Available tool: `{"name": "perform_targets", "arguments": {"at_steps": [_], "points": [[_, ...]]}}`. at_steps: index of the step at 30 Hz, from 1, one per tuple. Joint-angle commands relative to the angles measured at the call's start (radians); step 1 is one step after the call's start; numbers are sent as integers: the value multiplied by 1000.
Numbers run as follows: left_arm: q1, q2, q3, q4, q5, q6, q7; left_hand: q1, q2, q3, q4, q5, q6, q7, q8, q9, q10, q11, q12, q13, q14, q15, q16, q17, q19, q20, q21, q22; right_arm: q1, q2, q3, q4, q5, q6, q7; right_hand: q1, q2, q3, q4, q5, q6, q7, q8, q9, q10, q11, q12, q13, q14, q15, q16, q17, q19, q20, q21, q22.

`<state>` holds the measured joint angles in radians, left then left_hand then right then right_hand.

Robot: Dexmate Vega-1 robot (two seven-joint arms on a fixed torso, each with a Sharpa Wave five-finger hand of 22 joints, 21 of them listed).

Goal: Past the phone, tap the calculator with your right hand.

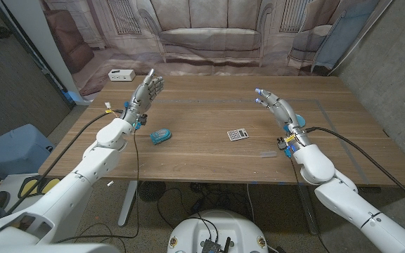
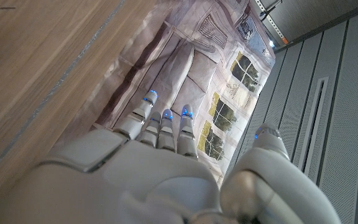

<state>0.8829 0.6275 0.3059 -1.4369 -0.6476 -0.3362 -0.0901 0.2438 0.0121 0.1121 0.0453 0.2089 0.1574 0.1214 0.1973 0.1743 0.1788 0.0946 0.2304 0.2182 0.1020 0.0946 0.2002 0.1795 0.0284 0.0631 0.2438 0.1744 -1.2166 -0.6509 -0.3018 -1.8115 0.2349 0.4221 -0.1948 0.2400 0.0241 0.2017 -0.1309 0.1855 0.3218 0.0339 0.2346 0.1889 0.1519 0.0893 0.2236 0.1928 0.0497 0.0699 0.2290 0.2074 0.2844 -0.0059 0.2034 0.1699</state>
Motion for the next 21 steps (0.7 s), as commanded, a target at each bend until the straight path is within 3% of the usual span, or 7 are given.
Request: {"name": "perform_targets", "arguments": {"at_steps": [1, 15, 21], "points": [[-7, 2, 0, 23, -10, -17, -35, 9, 3, 1, -6, -4, 12, -1, 6, 6, 2, 0, 0, 2, 6, 2, -1, 1, 4, 5, -3, 4, -28, -1, -12, -52, -144, -52, -101, 8, 6, 0, -1, -2, 17, -5, 0, 1, -2, 0, -6, 5, -20, 2, -9, 2, -17, -2, -7, 3], [-23, 3, 5, 55, -15, -46, -88, 9, 4, 0, -7, -5, 21, 3, 6, 6, 14, 4, 2, -2, 16, 1, -1, 1, 10, 4, -7, 4, -40, -8, -34, -99, -324, -143, -183, 10, 8, -1, -2, -2, 21, -21, -7, 2, -15, -11, -13, 6, -29, -7, -14, 3, -30, -3, -10, 3], [-23, 4, 6, 63, -21, -51, -106, 9, 5, 0, -8, -5, 22, 1, 5, 6, 15, 3, 1, -4, 17, 1, -1, 1, 11, 5, -9, 4, -43, -30, -45, -145, -424, -239, -210, 10, 8, -1, -2, -2, 19, -25, -10, 2, -15, -11, -13, 6, -34, -9, -16, 3, -35, -5, -12, 3]]}}
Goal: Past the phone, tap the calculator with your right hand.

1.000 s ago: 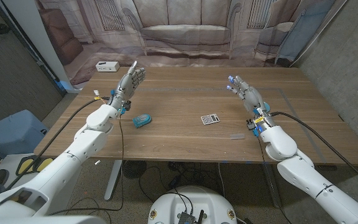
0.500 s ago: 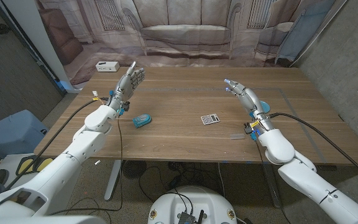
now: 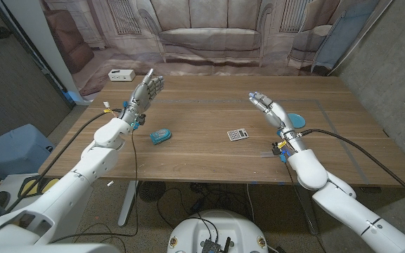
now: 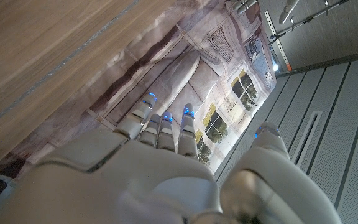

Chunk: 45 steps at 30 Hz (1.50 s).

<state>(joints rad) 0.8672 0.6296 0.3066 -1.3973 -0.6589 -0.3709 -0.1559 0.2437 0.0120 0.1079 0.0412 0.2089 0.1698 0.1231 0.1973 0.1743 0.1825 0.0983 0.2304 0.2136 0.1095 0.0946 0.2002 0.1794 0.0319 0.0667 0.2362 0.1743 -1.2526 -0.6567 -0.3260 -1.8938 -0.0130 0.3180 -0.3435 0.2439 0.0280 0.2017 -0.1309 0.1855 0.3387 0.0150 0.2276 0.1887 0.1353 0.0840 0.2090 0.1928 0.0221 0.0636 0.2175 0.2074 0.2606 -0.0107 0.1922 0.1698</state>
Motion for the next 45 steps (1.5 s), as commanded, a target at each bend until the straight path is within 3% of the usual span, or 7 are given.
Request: {"name": "perform_targets", "arguments": {"at_steps": [1, 9, 19, 32, 38, 45], "points": [[-8, 3, 6, 27, -12, -20, -49, 9, 5, 4, -4, -5, 10, -1, 4, 6, 12, -3, 1, 1, 10, 1, -1, 1, 7, 1, -2, 4, -6, -29, -25, -75, -202, -160, -65, 6, 4, -1, -2, -2, 2, -6, -3, 2, 2, -5, 1, 6, -7, -3, -5, 3, -12, 0, -1, 3], [-14, 2, 6, 44, -16, -31, -69, 8, 6, 3, -4, -5, 13, -4, 4, 6, 14, -4, 1, -1, 13, 0, -2, 1, 8, 1, -4, 4, 9, -41, -52, -95, -273, -228, -84, 3, 4, -4, -1, -3, -32, -13, -22, 2, 4, 3, 1, 6, -18, -9, -8, 5, -24, -9, -3, 3], [-31, -22, 13, 81, -23, -53, -89, 8, 7, 2, -5, -6, 16, -7, 3, 6, 16, -4, 1, -2, 14, -2, -3, 1, 10, 2, -6, 4, 21, -85, -76, -156, -371, -370, -68, 0, 2, -7, 1, -3, -28, -18, -22, 2, -1, -1, -2, 6, -31, -5, -13, 5, -46, 2, -9, 4], [-18, -24, 13, 69, -21, -58, -78, 8, 8, 2, -6, -6, 23, -12, 4, 6, 17, -7, 0, -4, 15, -3, -4, 1, 9, 3, -10, 4, 38, -133, -103, -200, -410, -466, -20, -5, 4, -9, 4, -3, -23, -29, -23, 3, -14, -4, -7, 7, -40, -13, -15, 6, -65, 4, -11, 4], [-3, -21, 11, 58, -22, -59, -70, 8, 9, 1, -7, -6, 26, -12, 4, 6, 18, -4, -1, -5, 17, -3, -5, 1, 9, 5, -13, 4, 54, -148, -121, -223, -422, -524, 20, -9, 9, -10, 6, -3, -17, -35, -23, 3, -34, -9, -13, 7, -67, -10, -22, 7, -94, 8, -15, 4], [2, -15, 11, 50, -19, -59, -70, 9, 10, 1, -8, -6, 30, -15, 3, 6, 19, -5, -1, -6, 18, -4, -5, 1, 9, 9, -15, 5, 76, -165, -140, -254, -429, -600, 74, -21, 23, -12, 13, -3, 21, -52, -19, 2, -97, -35, -24, 7, -159, -3, -34, 9, -195, 39, -19, 6]]}}
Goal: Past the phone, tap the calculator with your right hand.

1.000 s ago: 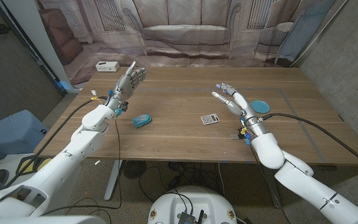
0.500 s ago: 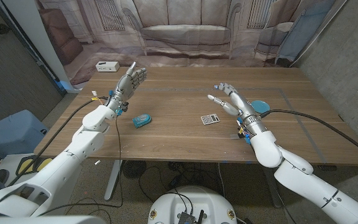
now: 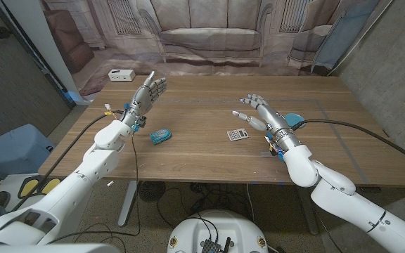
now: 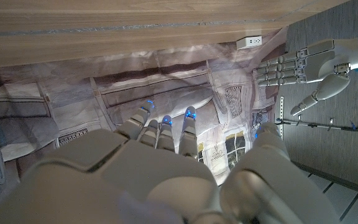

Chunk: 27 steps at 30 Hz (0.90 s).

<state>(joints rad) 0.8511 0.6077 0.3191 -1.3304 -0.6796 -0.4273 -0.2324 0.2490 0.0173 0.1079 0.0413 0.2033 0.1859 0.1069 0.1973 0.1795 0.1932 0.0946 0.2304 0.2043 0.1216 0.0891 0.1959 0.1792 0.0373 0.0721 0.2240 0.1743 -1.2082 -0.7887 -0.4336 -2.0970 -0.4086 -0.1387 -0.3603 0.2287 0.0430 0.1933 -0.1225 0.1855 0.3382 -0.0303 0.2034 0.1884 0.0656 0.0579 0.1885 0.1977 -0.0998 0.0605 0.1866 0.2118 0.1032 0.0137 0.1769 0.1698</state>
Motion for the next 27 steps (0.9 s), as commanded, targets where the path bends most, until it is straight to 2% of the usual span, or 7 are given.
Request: {"name": "perform_targets", "arguments": {"at_steps": [1, 6, 9, 17, 25, 27], "points": [[18, 7, -2, -17, 3, -4, 7, 3, 5, 1, -8, -1, 14, 1, 3, 1, 9, 0, -2, 3, 7, 1, -1, 1, 4, 4, -3, 5, 37, -36, -35, -53, -33, -151, 101, -8, 9, -4, 5, -3, 23, -8, 4, 2, -37, -12, -4, 2, -52, 1, -4, 5, -50, 18, -4, 6], [20, 5, -2, -21, 3, -4, 11, 4, 7, 1, -9, -1, 18, 0, 4, 1, 10, -1, -2, 2, 5, 2, -2, 1, 4, 4, -5, 5, 61, -49, -52, -68, -32, -205, 150, -12, 14, -5, 6, -3, 34, -16, 3, 2, -85, -10, -9, 2, -100, 0, -6, 6, -104, 26, -5, 7], [21, 5, 0, -22, 3, -1, 10, 4, 7, 1, -9, -1, 19, 1, 4, 1, 11, -2, -2, 2, 6, 2, -2, 1, 4, 6, -5, 5, 70, -54, -59, -71, -25, -219, 163, -15, 17, -5, 7, -3, 35, -16, 0, 2, -117, -12, -12, 2, -125, 0, -5, 6, -142, 47, -6, 7], [18, 2, 3, -20, 3, 2, 8, 4, 8, 1, -10, -1, 24, 2, 4, 1, 10, -1, -3, 1, 8, 3, -2, 1, 5, 6, -7, 5, 110, -79, -99, -102, -47, -308, 232, -25, 21, -7, 10, -3, 28, -27, -7, 2, -186, -17, -13, 1, -195, 3, -7, 6, -228, 71, -7, 8], [13, 2, 7, -20, 3, 6, 3, 4, 10, 1, -11, -1, 26, 3, 3, 2, 13, 1, -2, 1, 8, 3, -2, 1, 6, 5, -8, 5, 157, -100, -156, -115, -106, -363, 291, -33, 27, -7, 13, -3, 16, -39, -12, 3, -235, -16, -10, 2, -248, 2, -7, 6, -301, 74, -7, 10], [12, 2, 8, -21, 3, 6, 3, 4, 10, 1, -11, -1, 26, 2, 3, 2, 12, 1, -3, 1, 9, 3, -3, 1, 5, 6, -9, 5, 166, -103, -163, -111, -110, -360, 298, -34, 29, -7, 14, -3, 14, -41, -12, 3, -246, -15, -11, 2, -254, -3, -6, 6, -307, 73, -5, 10]]}}
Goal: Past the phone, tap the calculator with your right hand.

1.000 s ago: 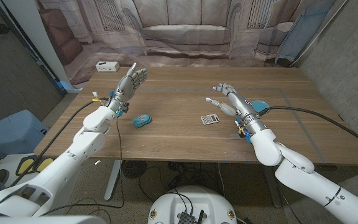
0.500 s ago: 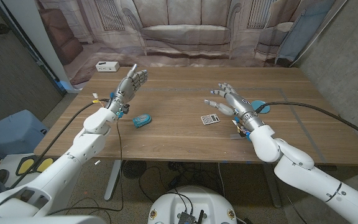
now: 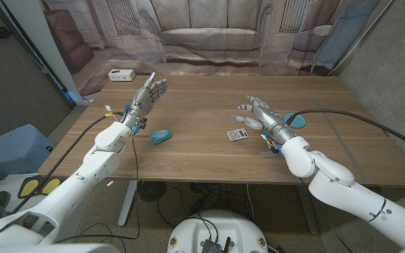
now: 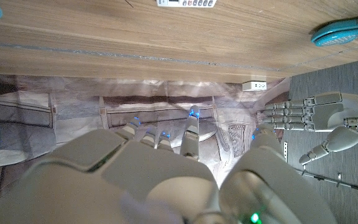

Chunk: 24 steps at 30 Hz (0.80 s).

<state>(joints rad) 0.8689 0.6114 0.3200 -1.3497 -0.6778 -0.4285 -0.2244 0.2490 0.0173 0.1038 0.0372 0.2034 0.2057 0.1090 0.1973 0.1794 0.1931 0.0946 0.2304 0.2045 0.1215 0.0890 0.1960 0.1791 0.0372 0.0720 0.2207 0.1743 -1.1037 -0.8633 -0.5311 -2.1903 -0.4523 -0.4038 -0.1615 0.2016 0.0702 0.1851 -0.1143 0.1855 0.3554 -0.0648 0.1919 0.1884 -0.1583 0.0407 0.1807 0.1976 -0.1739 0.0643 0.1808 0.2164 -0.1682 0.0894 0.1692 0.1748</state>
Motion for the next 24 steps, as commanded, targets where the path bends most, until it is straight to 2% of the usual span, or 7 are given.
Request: {"name": "perform_targets", "arguments": {"at_steps": [1, 5, 7, 13, 24], "points": [[-7, -2, 7, 0, 1, 7, -6, 5, 11, 5, -7, -2, 7, 1, 3, 2, 13, 1, -3, 0, 9, 3, -3, 1, 6, 6, -6, 5, 69, -29, -71, -16, -69, -96, 108, -7, 3, 2, 6, -3, -4, -6, -1, 3, -28, 3, -3, 3, -187, -12, -1, 1, -40, -6, 4, 5], [-6, 0, 5, -3, -1, 10, -5, 5, 11, 5, -7, -2, 9, 2, 3, 2, 14, -4, -3, 0, 9, 3, -3, 1, 6, 6, -7, 5, 87, -30, -88, -12, -82, -101, 129, -11, 8, 3, 8, -3, -9, 0, -1, 4, -55, 5, -3, 3, -208, -7, 0, 1, -79, -14, 2, 6], [-3, 1, 2, -8, -1, 12, 2, 5, 12, 5, -7, -2, 11, 1, 3, 2, 17, 1, -2, 0, 10, 3, -3, 1, 6, 6, -7, 5, 95, -30, -98, -10, -93, -105, 137, -15, 11, 3, 10, -3, -14, 0, -2, 4, -73, -2, -3, 3, -220, -9, 2, 2, -104, -19, 1, 6], [-2, 4, 1, -11, -3, 21, 5, 5, 13, 5, -8, -2, 13, 2, 3, 2, 18, 4, -2, -1, 11, 4, -3, 1, 5, 6, -9, 5, 121, -31, -132, -9, -140, -124, 179, -17, 13, 3, 11, -3, -19, 0, -3, 4, -85, -5, -3, 3, -227, -8, 3, 2, -116, -27, 2, 6], [-6, 6, 1, -22, 1, 22, 6, 5, 15, 5, -9, -2, 15, 1, 2, 2, 18, 1, -3, -1, 12, 4, -3, 1, 7, 4, -10, 5, 129, -14, -147, 7, -139, -124, 198, -27, 19, 2, 17, -3, -2, -8, 4, 4, -95, -18, 2, 3, -235, -7, 8, 3, -135, -31, 7, 6]]}}
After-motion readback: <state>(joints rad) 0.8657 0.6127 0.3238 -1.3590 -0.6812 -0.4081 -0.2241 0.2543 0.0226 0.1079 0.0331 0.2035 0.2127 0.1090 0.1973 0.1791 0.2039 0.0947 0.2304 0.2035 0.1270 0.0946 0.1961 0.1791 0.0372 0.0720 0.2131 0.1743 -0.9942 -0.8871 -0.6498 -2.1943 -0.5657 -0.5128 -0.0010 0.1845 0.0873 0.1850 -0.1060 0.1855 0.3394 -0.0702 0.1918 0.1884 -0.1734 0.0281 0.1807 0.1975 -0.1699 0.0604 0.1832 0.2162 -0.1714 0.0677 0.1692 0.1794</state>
